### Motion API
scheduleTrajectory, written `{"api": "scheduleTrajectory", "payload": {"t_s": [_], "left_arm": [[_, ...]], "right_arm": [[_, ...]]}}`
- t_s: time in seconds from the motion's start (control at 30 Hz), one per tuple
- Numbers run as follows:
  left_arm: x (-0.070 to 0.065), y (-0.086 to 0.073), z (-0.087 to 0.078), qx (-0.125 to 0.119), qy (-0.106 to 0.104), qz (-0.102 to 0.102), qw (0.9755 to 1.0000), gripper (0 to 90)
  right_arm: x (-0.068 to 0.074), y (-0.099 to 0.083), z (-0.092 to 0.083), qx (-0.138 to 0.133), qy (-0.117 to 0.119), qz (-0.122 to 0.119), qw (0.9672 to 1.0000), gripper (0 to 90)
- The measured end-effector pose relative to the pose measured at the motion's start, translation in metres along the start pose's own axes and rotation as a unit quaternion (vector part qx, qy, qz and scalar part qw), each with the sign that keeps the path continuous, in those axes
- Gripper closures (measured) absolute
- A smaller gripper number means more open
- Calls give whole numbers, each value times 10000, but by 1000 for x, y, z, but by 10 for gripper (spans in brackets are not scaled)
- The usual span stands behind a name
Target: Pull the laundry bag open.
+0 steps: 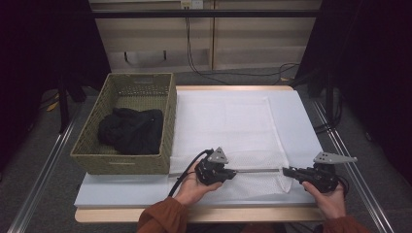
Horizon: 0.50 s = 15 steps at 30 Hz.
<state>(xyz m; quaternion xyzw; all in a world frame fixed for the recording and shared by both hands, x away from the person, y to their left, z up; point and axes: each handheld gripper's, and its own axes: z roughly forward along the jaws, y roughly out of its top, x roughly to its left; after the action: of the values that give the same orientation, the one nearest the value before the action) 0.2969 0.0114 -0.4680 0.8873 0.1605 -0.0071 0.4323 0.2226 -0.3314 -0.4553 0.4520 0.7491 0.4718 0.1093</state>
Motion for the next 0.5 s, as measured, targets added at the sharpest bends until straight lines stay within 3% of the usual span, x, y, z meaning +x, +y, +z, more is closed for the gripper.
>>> {"api": "scheduleTrajectory", "payload": {"t_s": [0.07, 0.1, 0.27, 0.33, 0.37, 0.5], "left_arm": [[-1, 1, -2, 80, 43, 32, 10000, 862], [-2, 0, -1, -27, 5, 3, 10000, 862], [0, -1, -4, -14, 40, -16, 10000, 862], [0, 1, -7, 107, 82, 20, 9999, 862], [-1, 1, -6, -3, 79, 6, 10000, 862], [0, 1, -8, 43, 57, 17, 10000, 862]], "right_arm": [[0, 0, 0, 0, 28, -3, 10000, 863], [0, 0, 0, -4, 14, 10, 10000, 863], [0, 0, 0, 7, 28, 0, 10000, 863], [0, 0, 0, 4, -3, 32, 10000, 863], [0, 0, 0, 20, 8, 27, 10000, 863], [1, 0, 0, -2, 10, 28, 10000, 863]]}}
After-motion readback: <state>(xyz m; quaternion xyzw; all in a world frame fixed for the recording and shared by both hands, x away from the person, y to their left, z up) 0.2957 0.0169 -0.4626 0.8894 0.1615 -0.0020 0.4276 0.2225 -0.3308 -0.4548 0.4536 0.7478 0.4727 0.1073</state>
